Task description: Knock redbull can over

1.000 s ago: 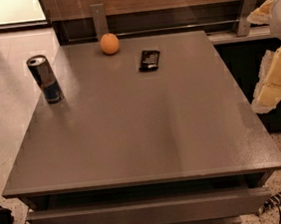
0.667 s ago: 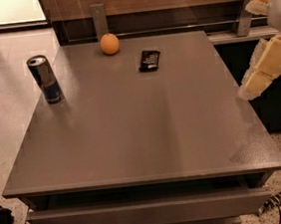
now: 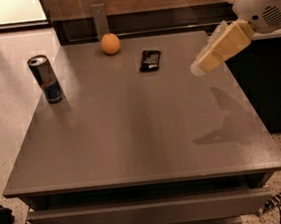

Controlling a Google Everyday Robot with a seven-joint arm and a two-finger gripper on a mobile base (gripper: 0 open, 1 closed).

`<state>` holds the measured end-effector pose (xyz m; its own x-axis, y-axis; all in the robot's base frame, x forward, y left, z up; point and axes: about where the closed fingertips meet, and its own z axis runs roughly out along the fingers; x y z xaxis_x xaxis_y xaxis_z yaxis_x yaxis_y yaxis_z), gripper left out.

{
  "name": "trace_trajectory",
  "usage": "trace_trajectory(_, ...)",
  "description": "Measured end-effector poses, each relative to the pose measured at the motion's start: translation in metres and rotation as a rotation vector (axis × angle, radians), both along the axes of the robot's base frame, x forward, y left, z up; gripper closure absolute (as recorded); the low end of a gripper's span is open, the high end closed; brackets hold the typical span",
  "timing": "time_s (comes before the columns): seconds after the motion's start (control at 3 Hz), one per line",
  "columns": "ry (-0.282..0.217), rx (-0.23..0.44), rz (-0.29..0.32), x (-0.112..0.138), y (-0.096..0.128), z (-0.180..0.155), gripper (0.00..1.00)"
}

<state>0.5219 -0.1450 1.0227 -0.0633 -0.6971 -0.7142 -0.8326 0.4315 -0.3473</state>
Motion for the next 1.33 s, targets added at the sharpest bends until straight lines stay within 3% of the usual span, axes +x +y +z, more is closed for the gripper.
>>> trace_trajectory(0.33,-0.02,0.158,0.09,0.012,0.048,-0.003,0.0)
trace_trajectory(0.67,-0.027,0.257,0.146,0.016,0.086,-0.004,0.0)
trace_trajectory(1.33,-0.016,0.267,0.15,0.021,0.098,-0.011,0.0)
